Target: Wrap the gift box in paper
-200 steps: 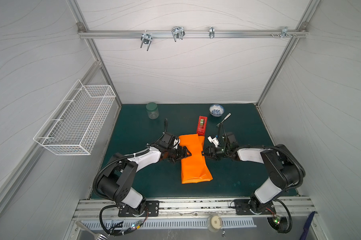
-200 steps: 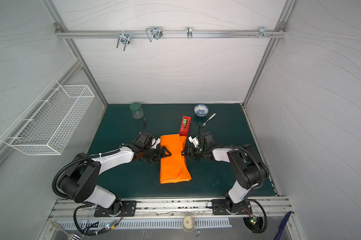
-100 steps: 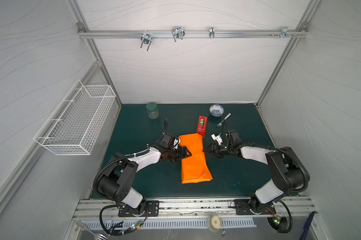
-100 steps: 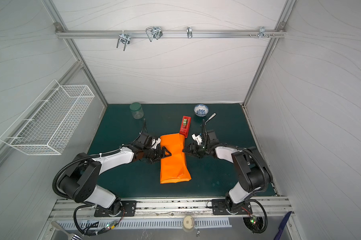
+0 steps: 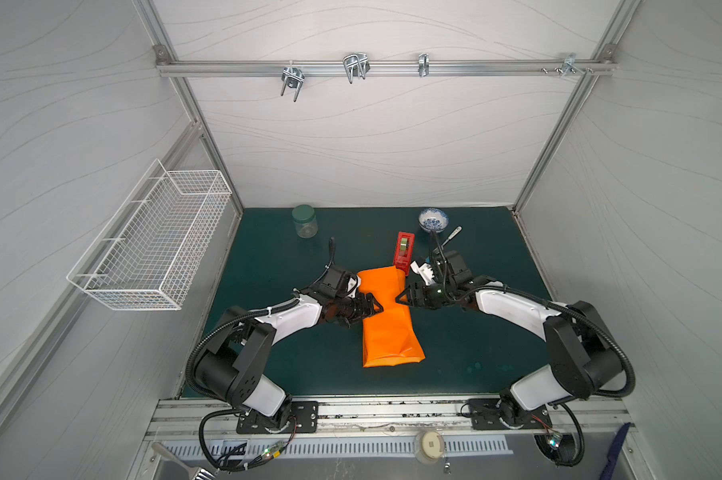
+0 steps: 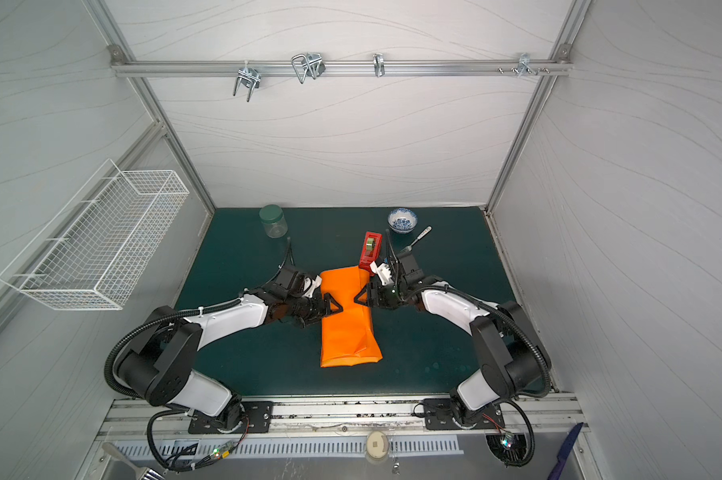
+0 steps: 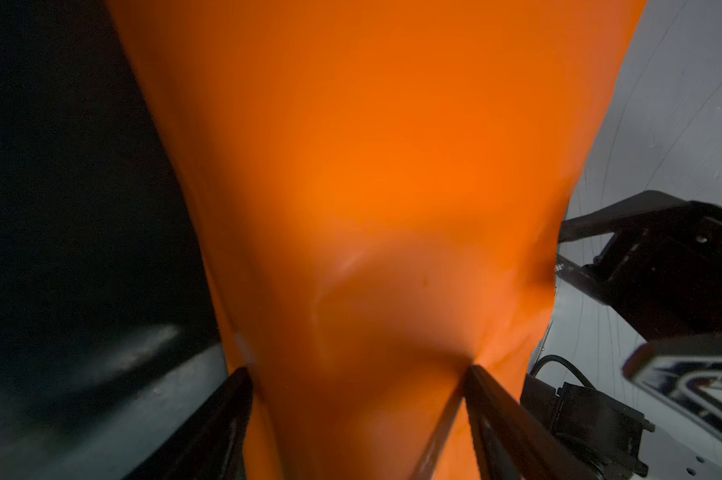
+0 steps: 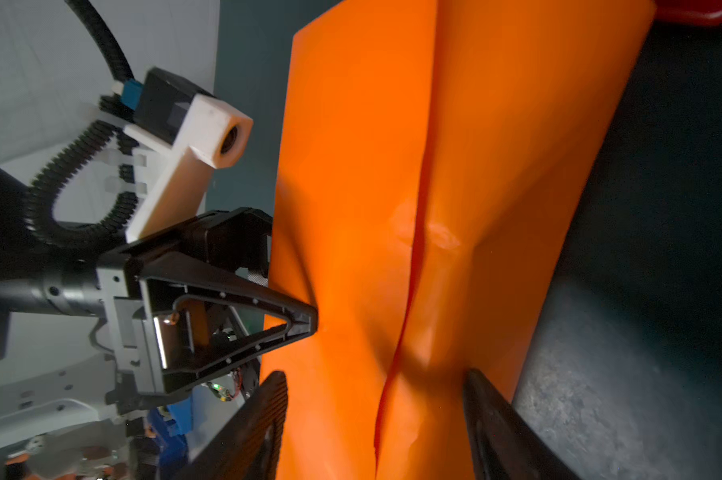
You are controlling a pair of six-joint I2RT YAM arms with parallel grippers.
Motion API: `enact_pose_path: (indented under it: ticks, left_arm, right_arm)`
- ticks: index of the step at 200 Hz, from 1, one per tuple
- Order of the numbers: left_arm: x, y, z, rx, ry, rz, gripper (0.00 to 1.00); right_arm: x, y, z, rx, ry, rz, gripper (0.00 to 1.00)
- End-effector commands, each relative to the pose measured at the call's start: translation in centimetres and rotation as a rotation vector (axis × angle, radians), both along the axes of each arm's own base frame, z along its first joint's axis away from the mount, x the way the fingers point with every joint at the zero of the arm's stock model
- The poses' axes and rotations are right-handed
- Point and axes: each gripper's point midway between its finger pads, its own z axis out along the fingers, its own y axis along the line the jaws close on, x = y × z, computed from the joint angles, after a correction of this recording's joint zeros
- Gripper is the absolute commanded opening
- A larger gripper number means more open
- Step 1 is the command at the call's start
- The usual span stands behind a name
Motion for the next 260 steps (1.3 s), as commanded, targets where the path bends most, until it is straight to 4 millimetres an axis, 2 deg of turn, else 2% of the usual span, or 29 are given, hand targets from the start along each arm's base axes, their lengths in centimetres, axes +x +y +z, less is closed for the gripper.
enact_pose_path:
  ticks: [1, 57, 88, 124, 156, 222, 260]
  left_arm:
    - [-2.0, 2.7, -3.7, 0.167, 0.09, 0.025, 0.8]
    - [-1.8, 2.5, -3.5, 0.163, 0.087, 0.022, 0.8]
    - [-1.7, 2.5, -3.4, 0.164, 0.086, 0.021, 0.79]
    - [-1.6, 2.4, -3.1, 0.161, 0.081, 0.02, 0.79]
    - [-0.9, 2.0, -1.8, 0.138, 0.054, 0.03, 0.8]
    - [1.5, 0.7, 3.1, 0.044, -0.037, 0.058, 0.83]
    - [1.2, 1.1, 3.6, 0.017, -0.028, 0.069, 0.84]
  right_arm:
    - [-0.4, -0.7, -1.4, -0.154, -0.048, 0.019, 0.65]
    - [-1.1, -0.7, -3.2, -0.245, -0.047, 0.042, 0.57]
    - [-1.1, -0.9, -3.7, -0.264, -0.042, 0.045, 0.57]
    - [-1.5, -1.0, -4.5, -0.259, -0.011, 0.051, 0.49]
    - [-2.1, -1.5, -5.5, -0.241, 0.045, 0.041, 0.4]
    - [-3.5, -2.2, -7.1, -0.237, 0.107, 0.02, 0.32]
    - [-3.8, -2.5, -7.6, -0.242, 0.121, 0.008, 0.28]
